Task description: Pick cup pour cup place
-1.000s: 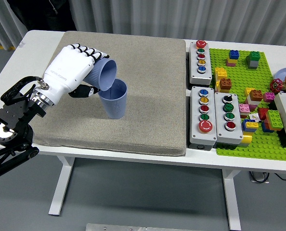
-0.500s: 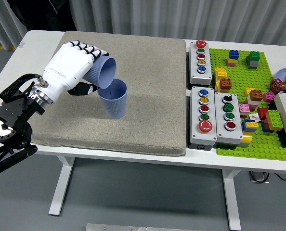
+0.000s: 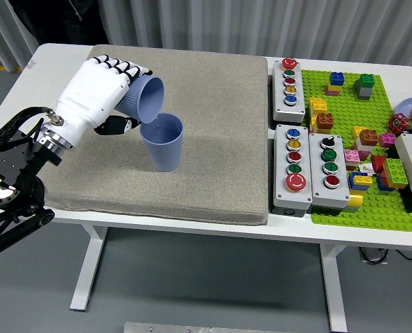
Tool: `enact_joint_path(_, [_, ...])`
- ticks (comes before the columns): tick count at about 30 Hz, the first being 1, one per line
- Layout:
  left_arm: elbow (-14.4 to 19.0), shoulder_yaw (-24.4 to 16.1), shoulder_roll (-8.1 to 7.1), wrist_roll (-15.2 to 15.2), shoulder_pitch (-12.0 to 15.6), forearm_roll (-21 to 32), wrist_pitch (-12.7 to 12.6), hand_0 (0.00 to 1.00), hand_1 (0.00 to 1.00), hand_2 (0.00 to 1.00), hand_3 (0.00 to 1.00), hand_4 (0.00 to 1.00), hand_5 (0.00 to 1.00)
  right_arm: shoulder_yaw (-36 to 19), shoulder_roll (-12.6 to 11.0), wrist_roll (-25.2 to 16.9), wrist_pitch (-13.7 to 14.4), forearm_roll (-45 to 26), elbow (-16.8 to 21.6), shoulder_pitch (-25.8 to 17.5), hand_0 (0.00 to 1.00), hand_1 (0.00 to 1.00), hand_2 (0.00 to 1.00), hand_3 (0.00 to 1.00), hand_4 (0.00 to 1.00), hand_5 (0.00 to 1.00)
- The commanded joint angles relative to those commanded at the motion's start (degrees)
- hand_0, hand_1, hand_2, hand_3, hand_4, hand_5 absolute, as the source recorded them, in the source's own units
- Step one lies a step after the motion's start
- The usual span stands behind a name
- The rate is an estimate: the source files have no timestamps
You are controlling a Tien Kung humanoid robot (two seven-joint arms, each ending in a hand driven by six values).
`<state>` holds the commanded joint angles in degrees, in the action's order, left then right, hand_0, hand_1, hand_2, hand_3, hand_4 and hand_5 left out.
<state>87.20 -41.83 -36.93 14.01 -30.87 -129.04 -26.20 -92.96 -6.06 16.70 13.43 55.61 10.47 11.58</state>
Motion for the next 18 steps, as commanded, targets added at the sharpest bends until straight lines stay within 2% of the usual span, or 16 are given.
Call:
enact_joint_path(2, [-0.50,-2.38,0.79,-1.83,1.04,2.72,-2.62,0.599,0.632,0.751,0.661,0.696,0.066,-0.07,0.04,0.04,0.00,0.07,0.00,0.07,0.705,0.634,0.562,0.564,0.002,0.055])
enact_joint_path(4, [-0.78,-4.15,1.19,-3.59,1.50,7.86,-4.80,0.596,0.630,0.752,0.656,0.698,0.065,-0.12,0.07,0.08,0.01,0.13,0.01,0.12,0.704,0.634,0.563,0.565,0.002,0.056])
enact_joint_path(7, [-2.38,-7.70,2.56,-9.57,2.36,14.94,-9.14,0.596,0.630,0.752,0.656,0.698,0.065,-0.11,0.07,0.17,-0.02,0.24,0.01,0.21,0.704,0.634,0.563,0.565,0.002,0.056])
enact_joint_path(8, [-2.94,-8.57,2.78,-12.10,2.55,17.54,-9.71,0.596,0.630,0.752,0.656,0.698,0.065,-0.02,0.06,0.15,0.00,0.18,0.00,0.25,0.704,0.634,0.563,0.565,0.002,0.056])
enact_joint_path(12, [-4.03,-10.48,3.39,-20.72,3.10,26.85,-8.63,0.596,0.628,0.755,0.658,0.698,0.065,0.06,0.02,0.13,0.01,0.05,-0.02,0.27,0.704,0.635,0.563,0.565,0.002,0.056])
enact_joint_path(14, [-4.62,-11.38,3.75,-23.21,3.33,32.07,-7.86,0.596,0.628,0.755,0.658,0.698,0.065,0.06,0.04,0.17,0.02,0.10,-0.02,0.28,0.704,0.635,0.563,0.565,0.002,0.056])
enact_joint_path(18, [-5.83,-12.47,4.49,-26.09,3.67,41.01,-5.91,0.596,0.630,0.757,0.664,0.698,0.062,0.02,0.09,0.24,0.07,0.17,-0.01,0.27,0.705,0.634,0.563,0.565,0.002,0.056])
